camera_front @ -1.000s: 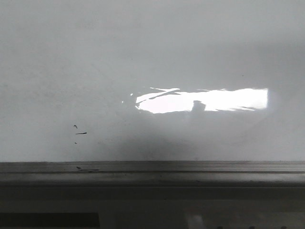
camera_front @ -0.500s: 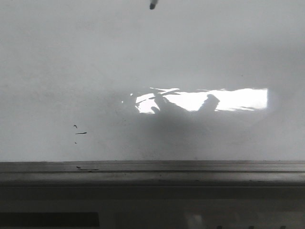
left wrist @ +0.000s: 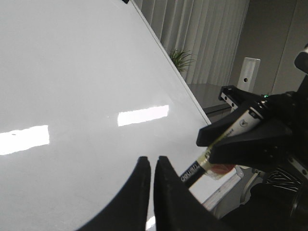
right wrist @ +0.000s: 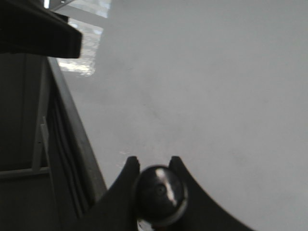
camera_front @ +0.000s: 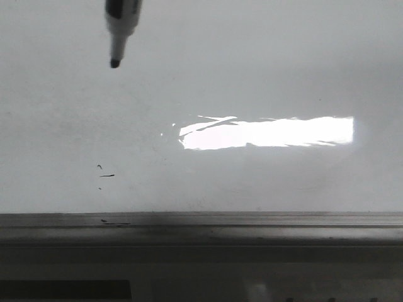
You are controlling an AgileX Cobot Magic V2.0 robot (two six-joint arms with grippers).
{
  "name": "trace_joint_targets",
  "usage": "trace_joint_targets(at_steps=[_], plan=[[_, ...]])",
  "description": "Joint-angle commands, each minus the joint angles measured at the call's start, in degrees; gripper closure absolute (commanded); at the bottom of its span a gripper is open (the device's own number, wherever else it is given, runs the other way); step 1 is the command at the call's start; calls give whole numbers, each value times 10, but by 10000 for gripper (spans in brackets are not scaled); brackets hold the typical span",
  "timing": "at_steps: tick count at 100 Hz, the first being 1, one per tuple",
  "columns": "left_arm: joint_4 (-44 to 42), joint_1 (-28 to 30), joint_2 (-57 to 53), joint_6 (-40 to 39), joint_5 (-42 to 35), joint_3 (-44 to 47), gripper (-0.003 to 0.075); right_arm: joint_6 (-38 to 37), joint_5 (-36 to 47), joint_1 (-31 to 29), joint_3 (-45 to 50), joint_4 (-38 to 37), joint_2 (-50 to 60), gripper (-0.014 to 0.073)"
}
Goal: Write number 7 on whiteboard
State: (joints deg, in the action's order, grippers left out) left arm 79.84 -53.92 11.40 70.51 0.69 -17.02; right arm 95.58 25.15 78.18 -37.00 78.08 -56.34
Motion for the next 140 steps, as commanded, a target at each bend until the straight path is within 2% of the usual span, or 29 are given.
trace_joint_targets(at_steps=[1, 25, 44, 49, 59, 69, 76, 85, 100, 110, 117, 124, 140], plan=[[5, -2, 5, -6, -7, -15, 741, 0, -18, 0, -17, -27, 10, 665], [5, -2, 5, -6, -7, -15, 741, 0, -41, 0, -17, -30, 22, 665], [5, -2, 5, -6, -7, -15, 741, -5, -33, 0, -17, -105, 32, 665], [5, -2, 5, -6, -7, -15, 741, -49, -24, 0, -17, -162, 32, 665], [5, -2, 5, -6, -7, -15, 741, -198, -8, 0, -17, -279, 27, 665], [5, -2, 5, -6, -7, -15, 741, -314, 26, 0, -9, -410, 18, 665], [5, -2, 5, -6, -7, -15, 741, -353, 51, 0, -2, -451, 9, 665], [5, -2, 5, -6, -7, -15, 741, -355, 90, 0, 13, -490, -6, 665], [5, -2, 5, -6, -7, -15, 741, -355, 148, 0, 38, -481, -27, 665], [5, -2, 5, -6, -7, -14, 741, -351, 161, 0, 39, -382, -26, 665], [5, -2, 5, -6, -7, -14, 741, -340, 177, 0, 39, -353, -22, 665], [5, -2, 5, -6, -7, -14, 741, -340, 154, 0, 36, -349, -17, 665], [5, -2, 5, -6, -7, -14, 741, -341, 43, 0, 29, -348, 6, 665]])
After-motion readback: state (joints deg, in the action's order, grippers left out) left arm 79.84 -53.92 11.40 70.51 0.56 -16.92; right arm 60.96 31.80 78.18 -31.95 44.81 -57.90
